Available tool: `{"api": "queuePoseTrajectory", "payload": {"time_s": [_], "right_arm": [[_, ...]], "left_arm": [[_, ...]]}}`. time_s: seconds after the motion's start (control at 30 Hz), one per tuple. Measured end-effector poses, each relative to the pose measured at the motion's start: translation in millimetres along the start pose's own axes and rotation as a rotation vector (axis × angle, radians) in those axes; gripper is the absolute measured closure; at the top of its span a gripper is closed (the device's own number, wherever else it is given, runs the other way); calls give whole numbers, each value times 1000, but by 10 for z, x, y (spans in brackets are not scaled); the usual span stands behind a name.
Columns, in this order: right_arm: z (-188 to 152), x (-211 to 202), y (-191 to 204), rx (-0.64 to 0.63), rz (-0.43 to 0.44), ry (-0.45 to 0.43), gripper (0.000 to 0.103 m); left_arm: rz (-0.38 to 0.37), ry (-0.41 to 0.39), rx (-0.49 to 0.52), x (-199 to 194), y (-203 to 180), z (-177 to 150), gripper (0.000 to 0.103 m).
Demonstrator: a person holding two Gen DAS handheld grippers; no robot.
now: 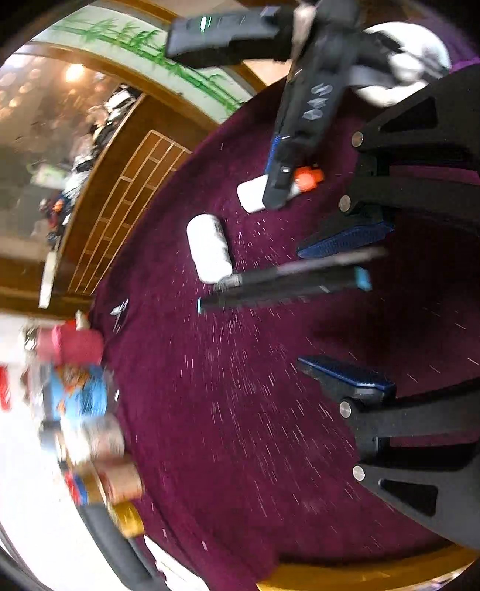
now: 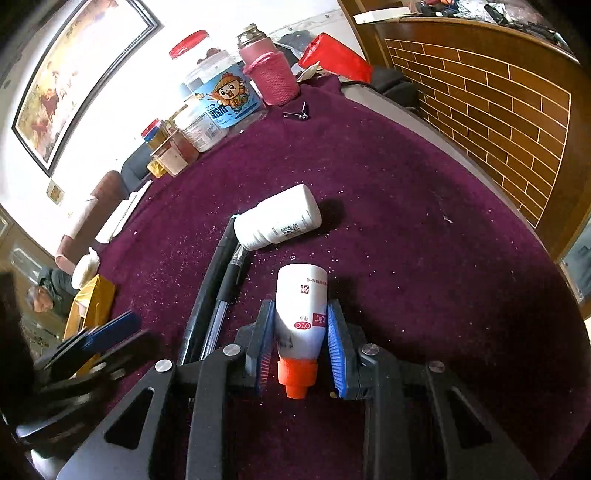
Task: Organize rigid objects
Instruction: 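Grasp a black marker with the left tool while the right tool grasps the orange-tipped glue bottle, then carry the marker and glue bottle over the tray and open both tools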
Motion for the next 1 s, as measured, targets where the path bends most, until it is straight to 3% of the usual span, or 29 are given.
{"api": "queuePoseTrajectory", "payload": {"time_s": [0.1, 0.17, 0.3, 0.47, 0.5, 0.57, 0.63, 0.7, 0.73, 1.0], "right_arm": [[-11, 20, 66, -38, -2, 1, 78], [-19, 25, 85, -46, 7, 4, 78], [-26, 28, 92, -44, 18, 7, 78], [-33, 41, 108, -60, 8, 6, 78], [-34, 41, 108, -60, 9, 6, 78], [-32, 41, 110, -60, 8, 6, 78], [-32, 45, 112, -64, 5, 6, 78], [-33, 50, 115, -70, 0, 6, 78], [-33, 51, 114, -69, 0, 6, 78], [-31, 57, 162, -93, -13, 15, 79]], "left_arm": [[4, 48, -16, 202, 45, -31, 60], [0, 53, -69, 185, 164, -48, 87], [45, 57, -65, 111, 302, -102, 89], [80, 53, 0, 183, 166, -56, 88], [88, 51, 13, 220, 132, -34, 85], [86, 49, 44, 279, 86, -1, 62], [94, 38, 96, 318, 26, 10, 59], [72, 35, 93, 281, 25, 2, 75], [52, 38, 68, 235, 60, -9, 90], [3, -79, -114, -510, 481, 18, 91]]}}
Point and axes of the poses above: each gripper's, at about its wrist camera, not at the fingertips, and x roughly the way its jaws point, y to its left, z to its top, the point moved 7 cm from there along x, roughly the way its jaws point, and after that the axes turned 13 degrees about -y, right-handed, at the moved point
